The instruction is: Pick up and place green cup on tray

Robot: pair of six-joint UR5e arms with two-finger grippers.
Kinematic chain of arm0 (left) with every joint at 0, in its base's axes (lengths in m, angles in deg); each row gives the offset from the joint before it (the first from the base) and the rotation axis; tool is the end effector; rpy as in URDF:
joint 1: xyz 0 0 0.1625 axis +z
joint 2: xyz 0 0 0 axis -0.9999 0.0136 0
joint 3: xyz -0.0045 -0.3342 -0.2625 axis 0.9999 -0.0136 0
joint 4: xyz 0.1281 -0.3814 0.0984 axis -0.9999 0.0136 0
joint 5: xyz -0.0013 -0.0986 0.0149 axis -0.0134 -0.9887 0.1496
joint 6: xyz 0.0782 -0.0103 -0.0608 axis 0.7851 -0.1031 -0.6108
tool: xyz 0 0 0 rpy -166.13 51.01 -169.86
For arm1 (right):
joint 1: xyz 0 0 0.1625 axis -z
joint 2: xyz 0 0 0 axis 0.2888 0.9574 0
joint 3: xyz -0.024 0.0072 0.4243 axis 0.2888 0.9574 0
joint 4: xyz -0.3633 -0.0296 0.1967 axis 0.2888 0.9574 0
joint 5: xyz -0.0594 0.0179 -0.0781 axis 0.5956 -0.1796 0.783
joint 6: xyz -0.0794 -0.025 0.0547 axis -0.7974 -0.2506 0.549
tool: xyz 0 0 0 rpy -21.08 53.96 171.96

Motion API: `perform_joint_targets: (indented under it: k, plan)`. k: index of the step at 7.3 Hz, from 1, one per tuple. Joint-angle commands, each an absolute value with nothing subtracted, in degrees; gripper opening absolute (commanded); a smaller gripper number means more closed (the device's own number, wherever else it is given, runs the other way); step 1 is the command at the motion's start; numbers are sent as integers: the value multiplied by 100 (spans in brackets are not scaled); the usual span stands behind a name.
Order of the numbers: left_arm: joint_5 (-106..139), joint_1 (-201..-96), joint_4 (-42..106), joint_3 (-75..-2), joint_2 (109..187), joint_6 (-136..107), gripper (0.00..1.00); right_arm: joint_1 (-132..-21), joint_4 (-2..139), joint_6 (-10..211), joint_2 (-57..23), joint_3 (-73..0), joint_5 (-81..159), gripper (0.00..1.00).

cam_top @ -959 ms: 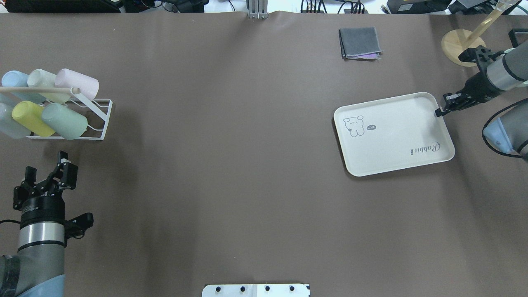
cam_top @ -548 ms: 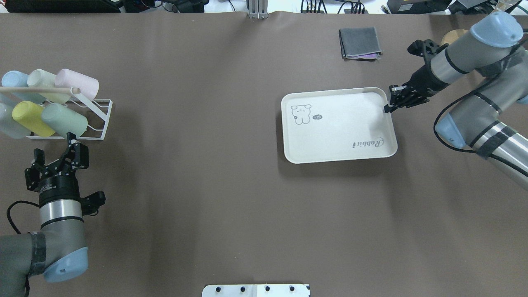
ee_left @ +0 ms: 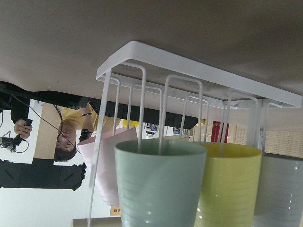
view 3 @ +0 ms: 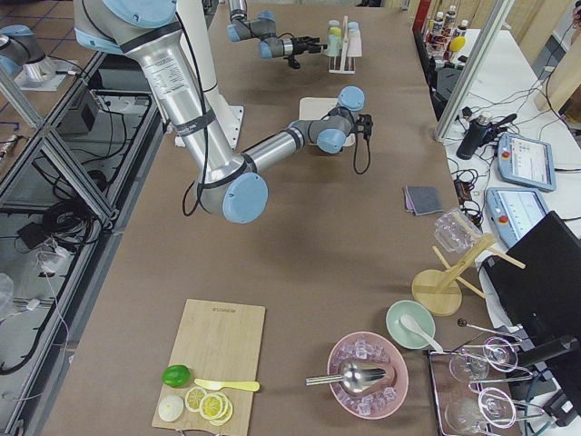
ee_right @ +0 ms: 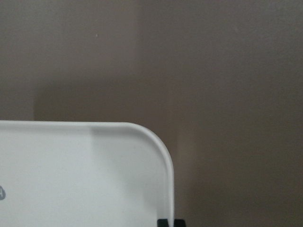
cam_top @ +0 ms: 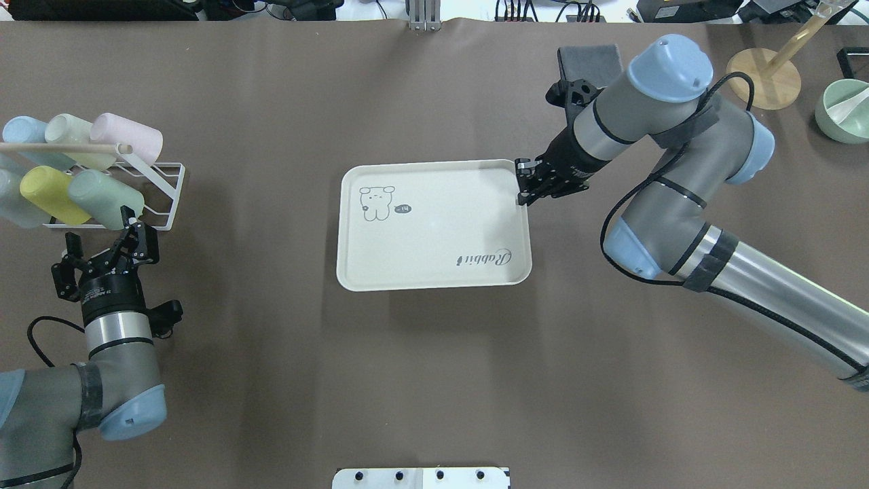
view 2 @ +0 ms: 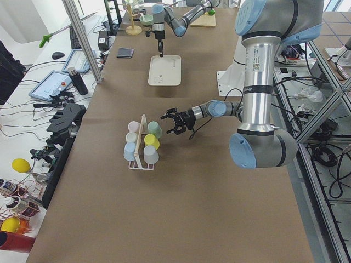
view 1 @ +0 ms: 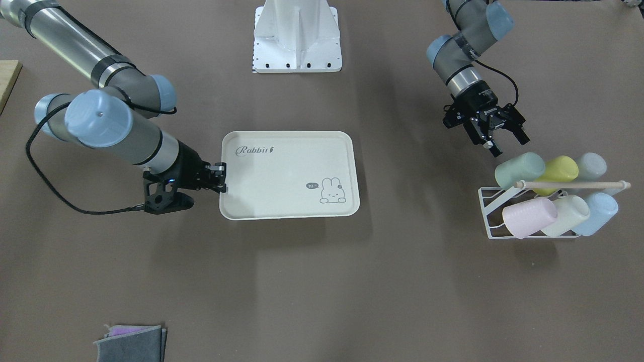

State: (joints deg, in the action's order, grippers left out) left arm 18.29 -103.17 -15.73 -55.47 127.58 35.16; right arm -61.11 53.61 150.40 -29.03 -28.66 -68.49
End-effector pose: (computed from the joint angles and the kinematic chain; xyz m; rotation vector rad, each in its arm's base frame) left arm 0.3983 -0.3329 0.5098 0.4303 -1.3577 1.6998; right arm -0.4487 -0.5343 0.3003 -0.0173 -1.1265 -0.0225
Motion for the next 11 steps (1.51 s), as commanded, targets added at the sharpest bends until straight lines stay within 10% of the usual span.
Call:
perform_joint_targets:
  k: [1, 6, 7, 8, 11]
  plan:
    - [1864, -10346, -1570, -5439, 12796, 3727, 98, -5574, 5746, 15107, -3186, -2962, -6130, 0]
    - [1961, -10583, -1570, -5237, 12823, 3735, 98, -5221, 5738, 15080, -3117, -2909, -5714, 0]
    - [1961, -10592, -1570, -5210, 12875, 3736, 98, -5229, 5747, 15107, -3108, -2909, -5714, 19]
    - [1995, -10618, -1570, -5114, 12980, 3736, 98, -5238, 5738, 15098, -3029, -2917, -5705, 98]
    - [2040, -10680, -1561, -4964, 13060, 3736, 98, -5483, 5773, 15054, -2950, -2918, -5819, 100]
